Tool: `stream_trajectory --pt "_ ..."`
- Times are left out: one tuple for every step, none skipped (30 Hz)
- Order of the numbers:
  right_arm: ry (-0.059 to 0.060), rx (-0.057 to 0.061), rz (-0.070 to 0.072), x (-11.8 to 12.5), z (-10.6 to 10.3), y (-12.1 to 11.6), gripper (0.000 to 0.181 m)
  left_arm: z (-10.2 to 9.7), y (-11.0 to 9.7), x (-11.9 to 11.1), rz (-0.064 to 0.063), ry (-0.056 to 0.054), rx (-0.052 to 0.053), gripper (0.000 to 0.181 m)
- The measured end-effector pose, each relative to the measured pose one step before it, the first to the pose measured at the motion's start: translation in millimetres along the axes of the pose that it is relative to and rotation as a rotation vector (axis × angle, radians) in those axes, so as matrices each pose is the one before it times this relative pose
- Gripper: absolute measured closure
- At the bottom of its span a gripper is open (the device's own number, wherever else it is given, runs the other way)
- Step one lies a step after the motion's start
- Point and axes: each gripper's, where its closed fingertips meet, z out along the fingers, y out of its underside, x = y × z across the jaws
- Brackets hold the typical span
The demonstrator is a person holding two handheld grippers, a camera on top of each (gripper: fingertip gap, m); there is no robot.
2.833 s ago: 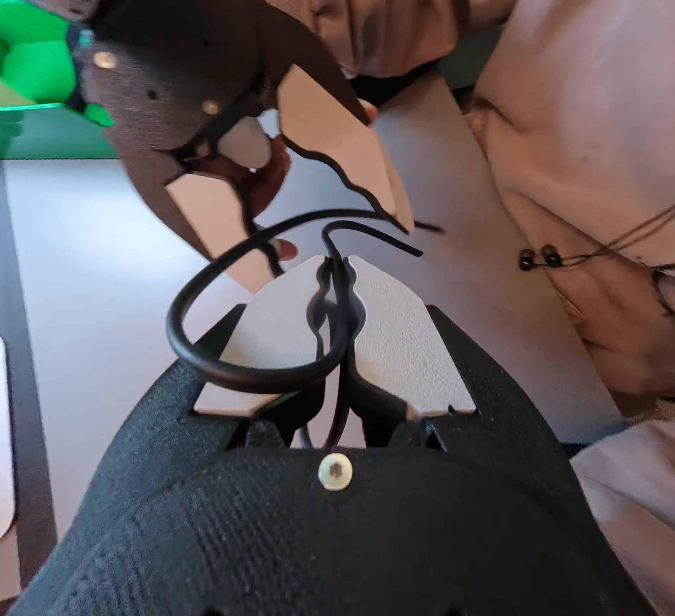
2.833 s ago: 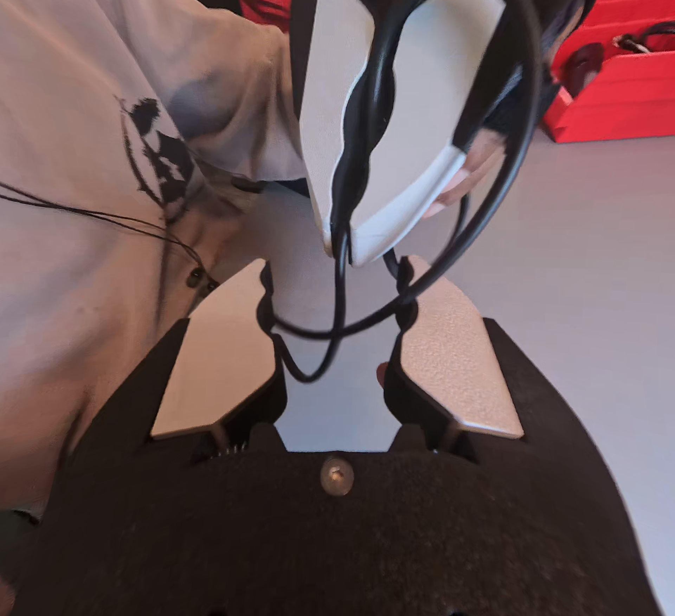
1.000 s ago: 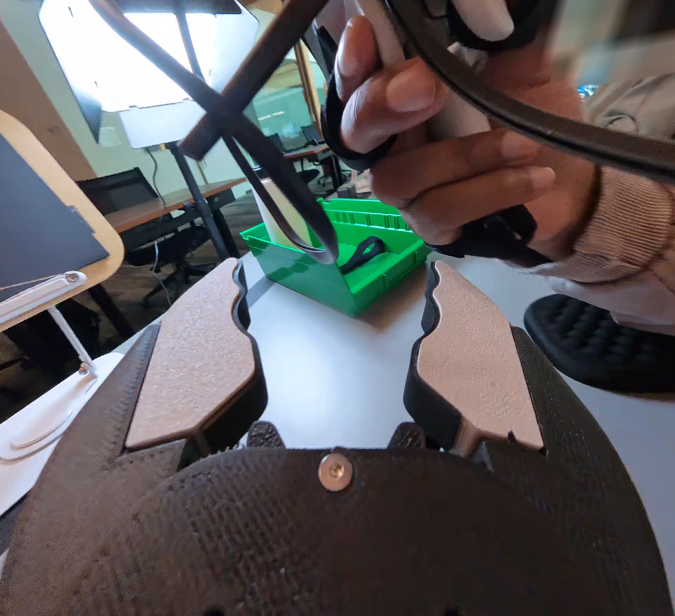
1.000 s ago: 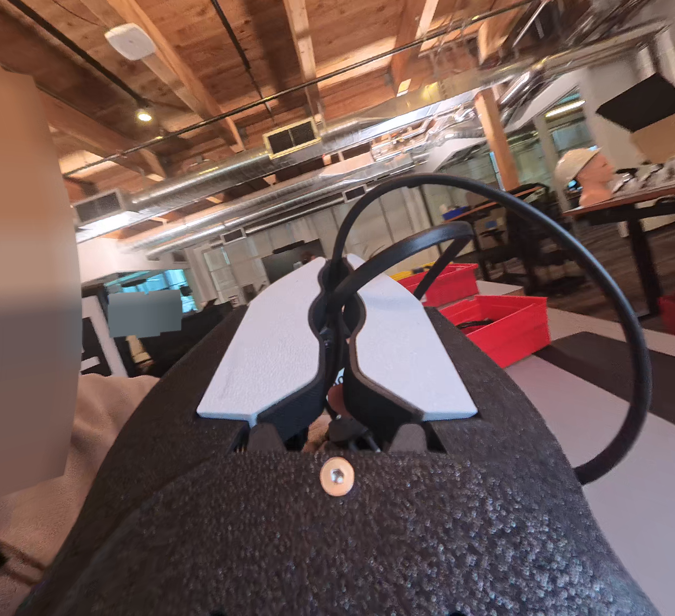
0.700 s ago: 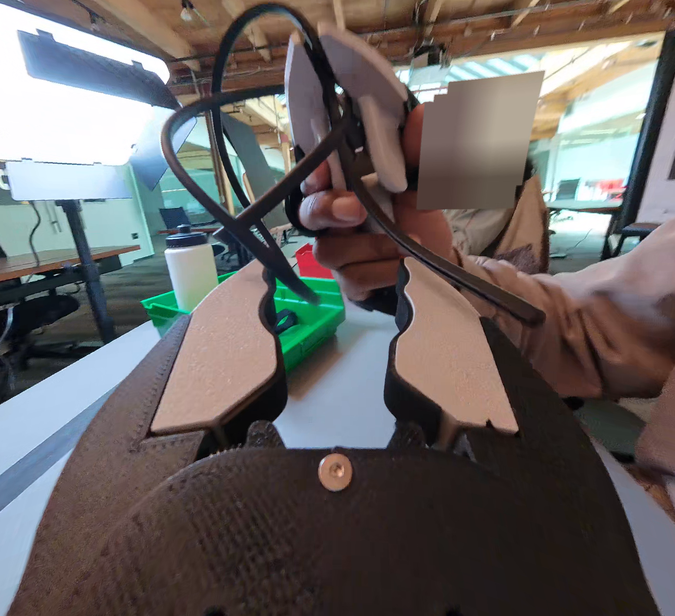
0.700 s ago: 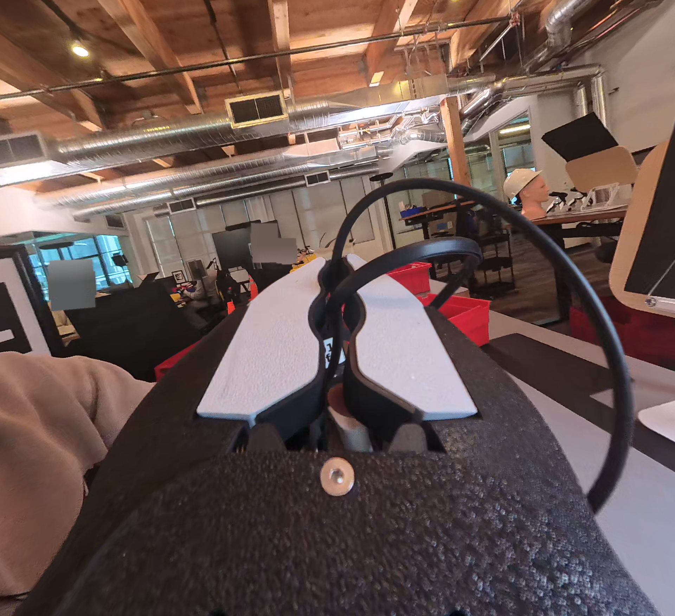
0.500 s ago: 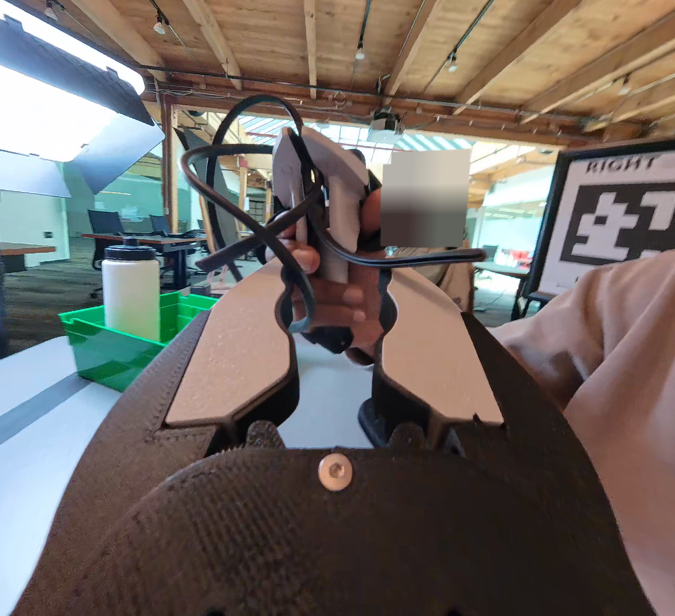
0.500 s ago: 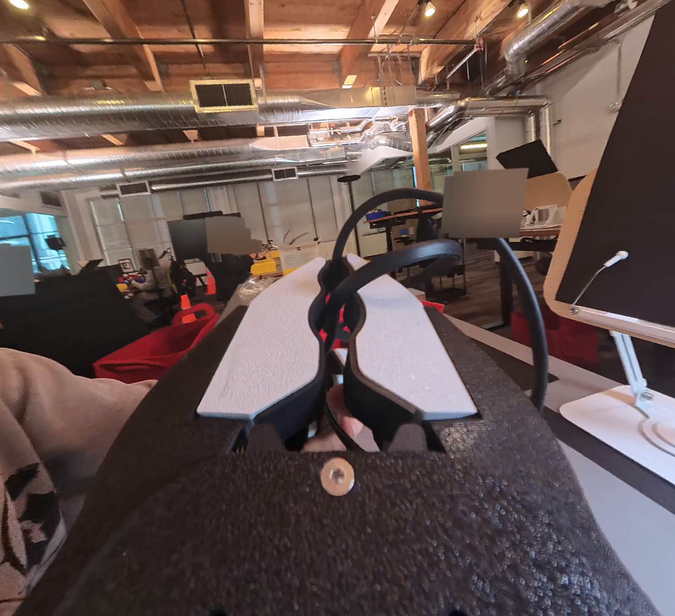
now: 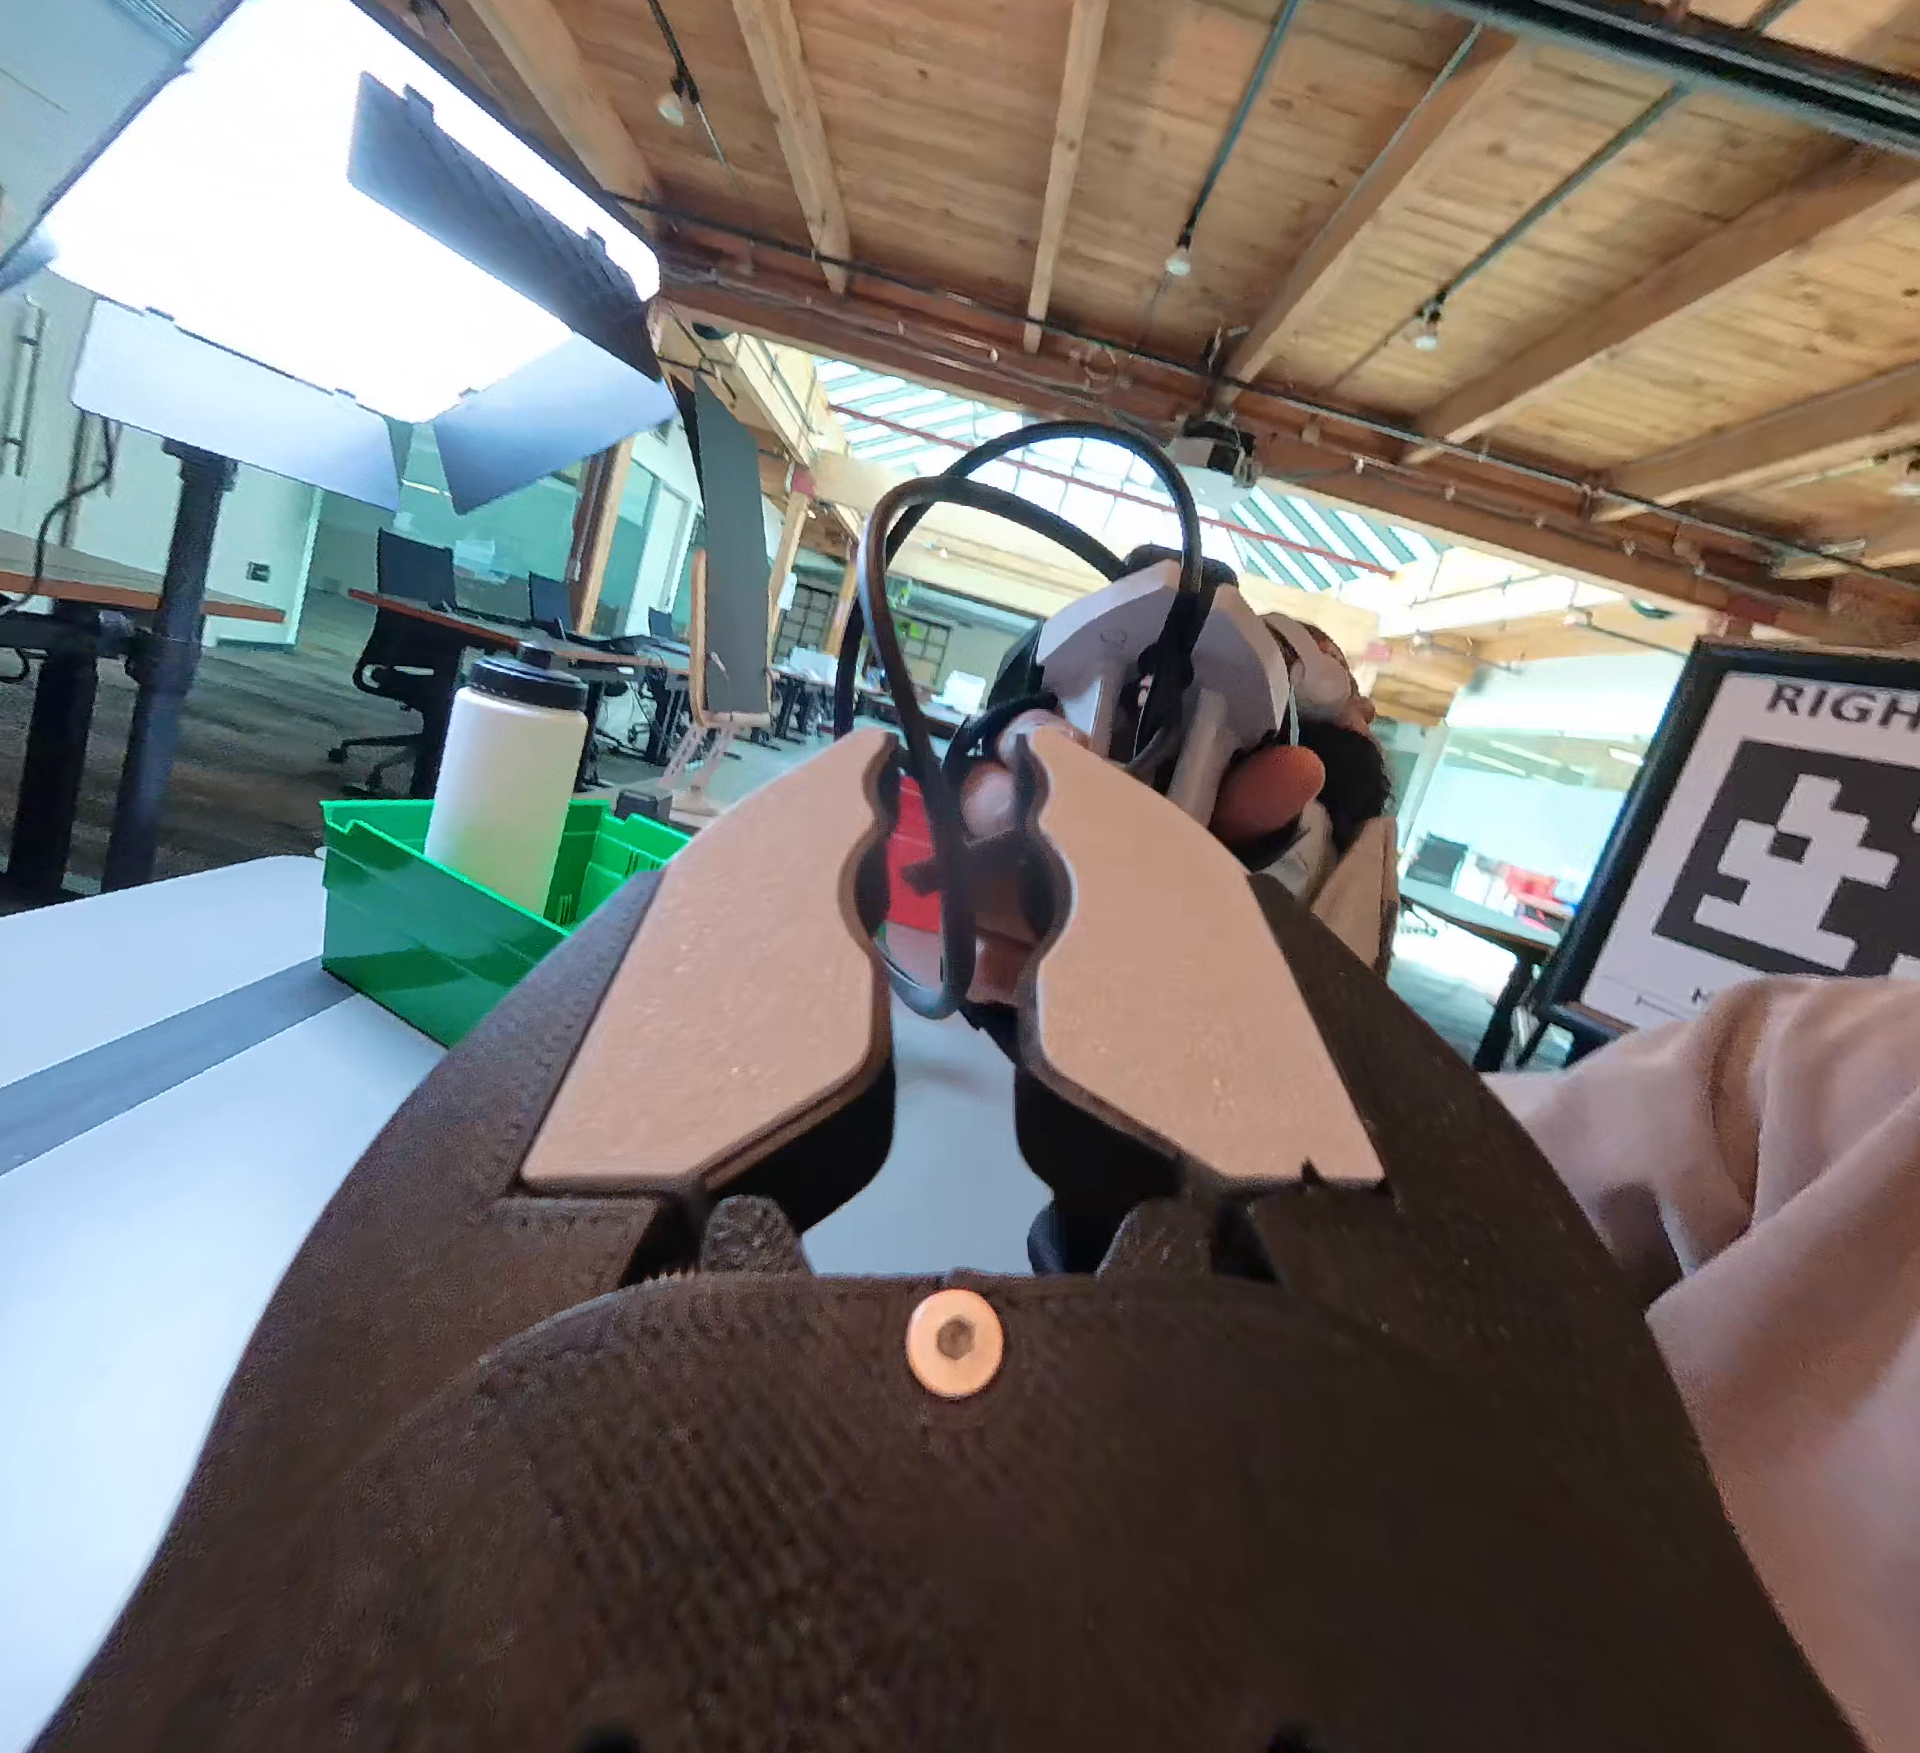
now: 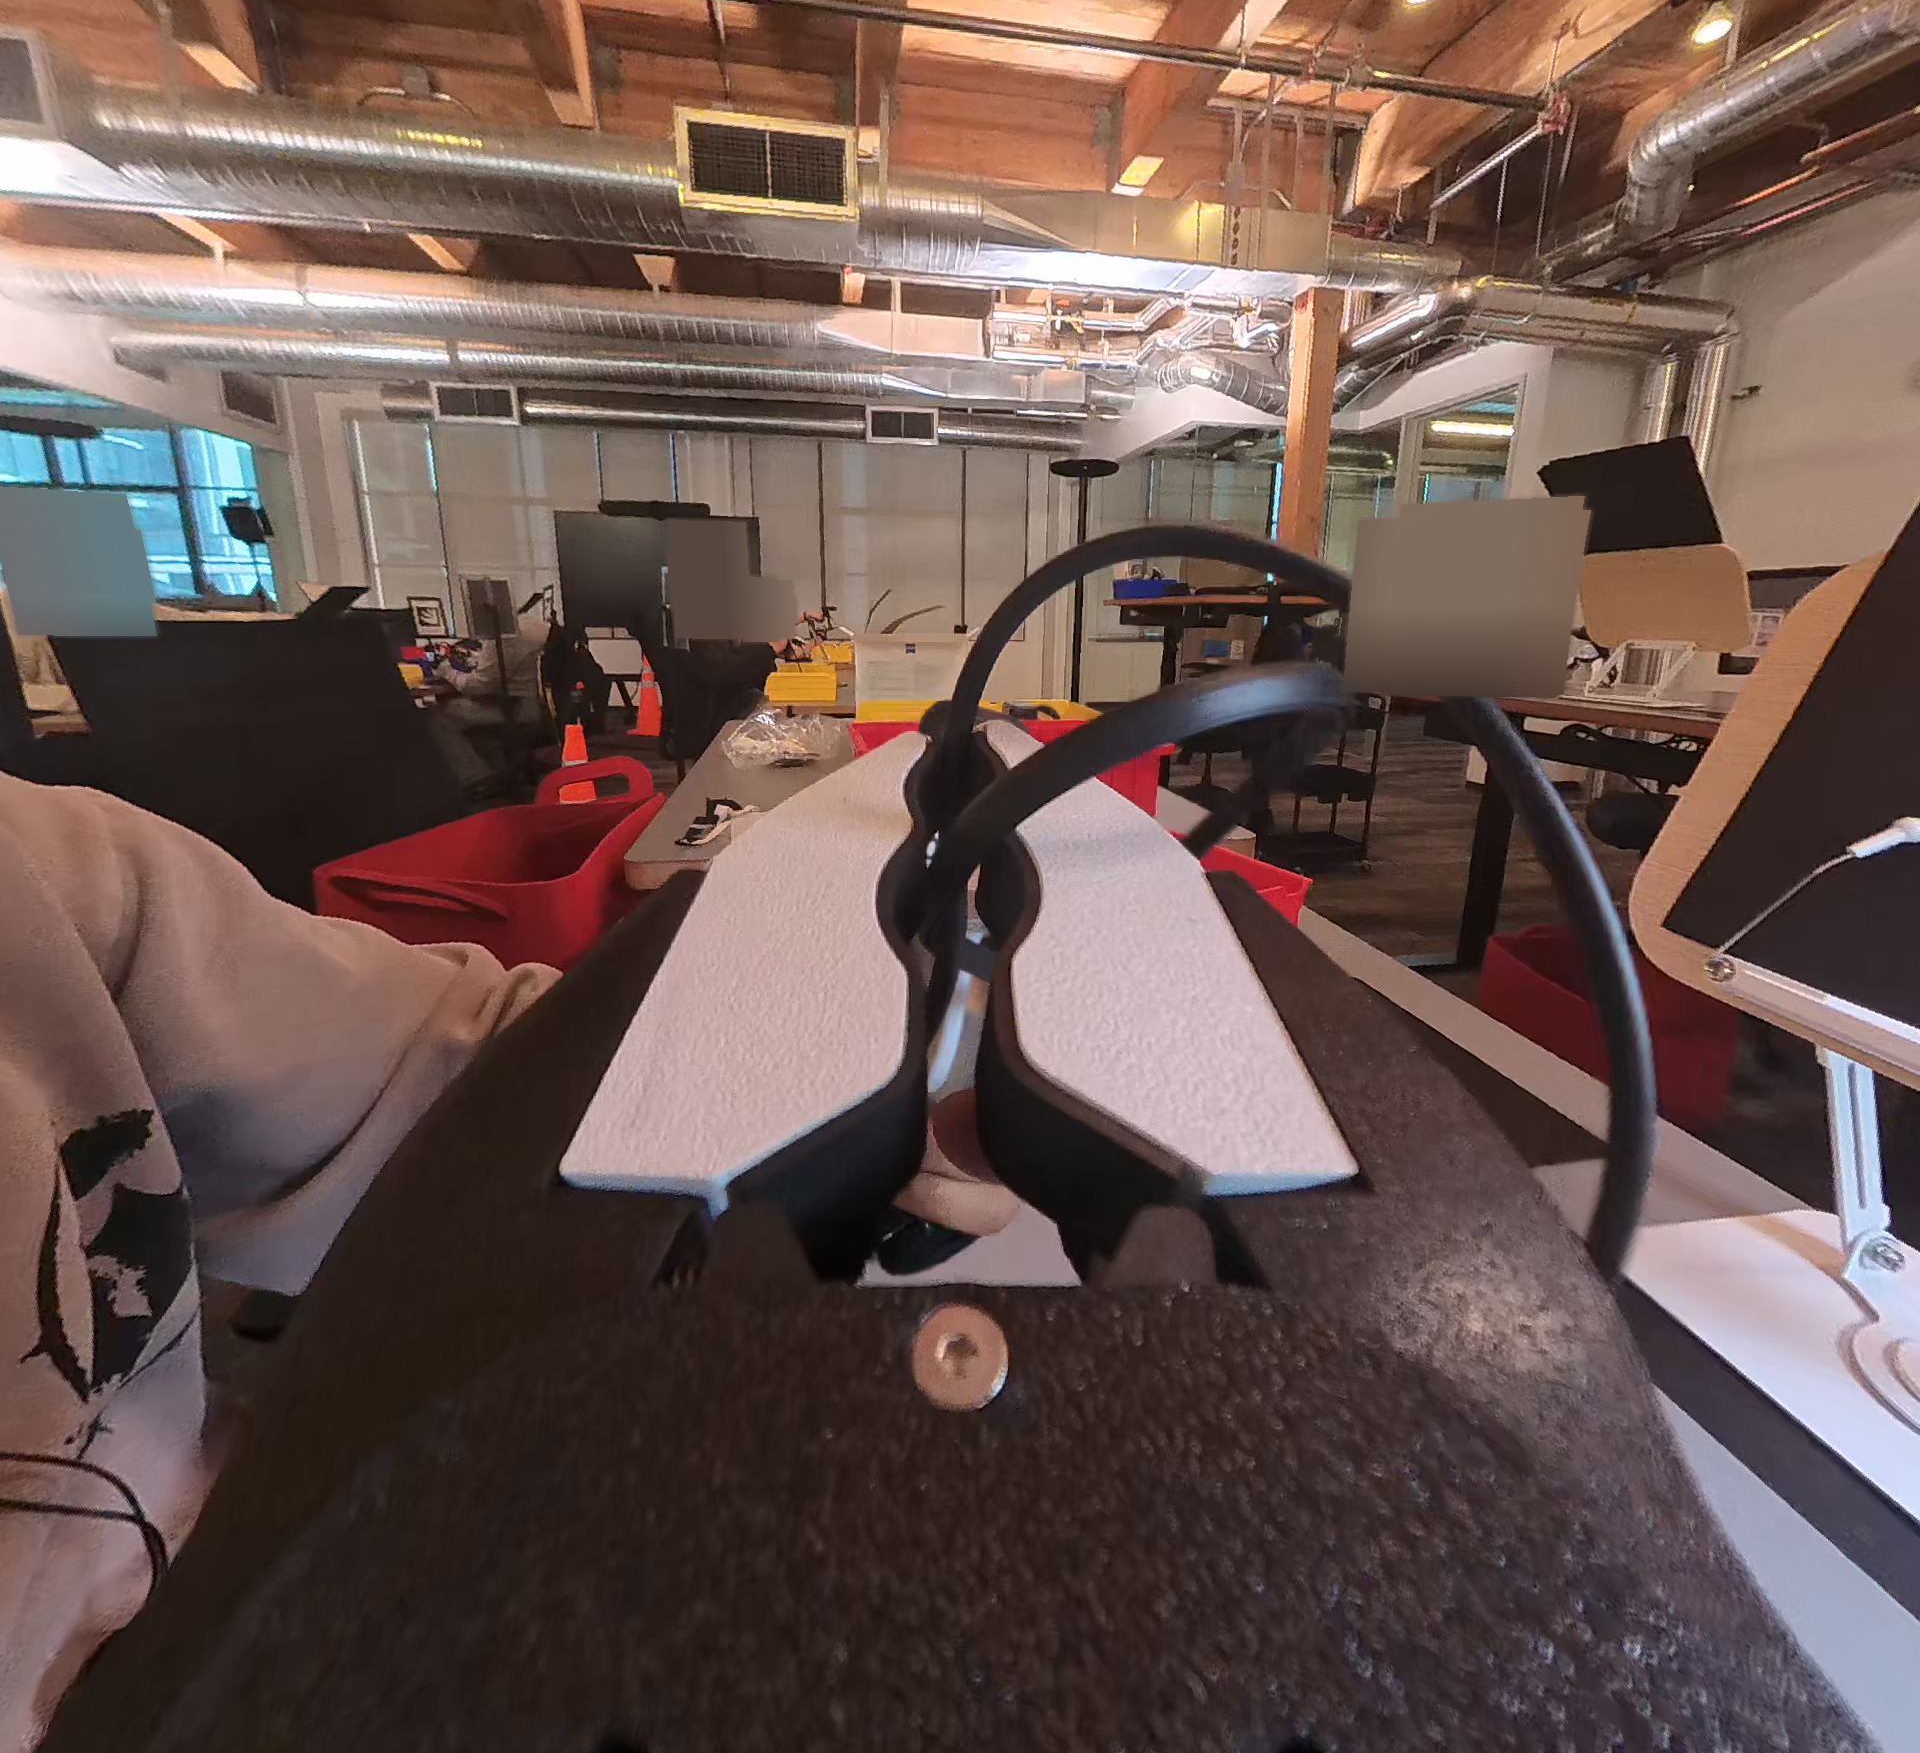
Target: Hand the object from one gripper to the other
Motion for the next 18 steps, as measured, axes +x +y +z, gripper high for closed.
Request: stream_trajectory --pt "-0.0042 -0.0023 -0.0013 -0.38 -0.59 -0.61 0.177 -0.26 2.08 1.91 0.0026 0.0317 -0.0282 0.151" --pt "-0.0021 -0.0008 -0.0012 0.06 -0.61 -0.85 0.177 -0.15 2.08 3.59 -0.0043 0.0427 -0.0316 0.142" --pt "0.0000 -0.0012 0.0011 0.48 -0.65 -0.68 0.177 0.23 3.11 3.40 -0.0063 0.0382 -0.0400 0.133" --pt "-0.0012 -0.0038 0.0050 0.57 -0.33 0.06 0.177 0.45 4.78 2.33 0.0044 0.0236 -0.0505 0.124" --pt "-0.0045 -0.0089 0.0060 0.16 0.12 1.35 0.177 0.95 5.87 1.68 0.0211 0.0097 -0.0517 0.117" --pt "-0.0081 -0.0168 0.0050 -0.37 0.65 2.98 0.177 1.45 5.58 1.31 0.0319 -0.0018 -0.0466 0.112" --pt "-0.0070 -0.0236 0.0023 -0.28 1.17 4.48 0.177 1.86 4.88 -0.20 0.0309 -0.0156 -0.0413 0.107" --pt "-0.0064 -0.0309 -0.0010 -0.38 1.79 5.81 0.177 1.97 4.48 -0.35 0.0281 -0.0165 -0.0393 0.103" --pt "-0.0081 -0.0319 -0.0031 -0.92 2.16 6.35 0.177 1.99 5.29 -0.89 0.0262 -0.0178 -0.0425 0.100" --pt "-0.0111 -0.0326 -0.0014 -1.66 2.36 6.22 0.177 1.74 6.45 -2.12 0.0300 -0.0248 -0.0493 0.098" --pt "-0.0141 -0.0298 -0.0021 -2.41 2.45 5.66 0.177 1.51 6.79 -2.86 0.0293 -0.0272 -0.0490 0.094" --pt "-0.0136 -0.0227 -0.0049 -2.72 2.21 4.34 0.177 1.06 5.79 -2.84 0.0194 -0.0217 -0.0384 0.091" --pt "-0.0096 -0.0150 -0.0085 -2.46 1.98 3.00 0.177 0.92 4.75 -2.00 0.0044 -0.0111 -0.0275 0.089" --pt "-0.0076 -0.0153 -0.0087 -2.22 1.81 2.94 0.177 1.09 3.71 0.14 -0.0128 0.0070 -0.0168 0.088" --pt "-0.0052 -0.0186 -0.0075 -1.63 1.71 3.23 0.177 1.37 2.85 1.67 -0.0136 0.0130 -0.0145 0.089" --pt "-0.0002 -0.0201 -0.0084 -0.57 1.33 3.24 0.177 1.22 2.38 1.24 0.0084 0.0031 -0.0157 0.095" --pt "0.0026 -0.0154 -0.0114 -0.16 0.80 2.47 0.178 0.87 2.04 1.73 0.0298 -0.0015 -0.0175 0.107" --pt "0.0032 -0.0110 -0.0099 0.07 0.24 1.52 0.177 0.59 1.43 1.90 0.0356 -0.0034 -0.0161 0.120"
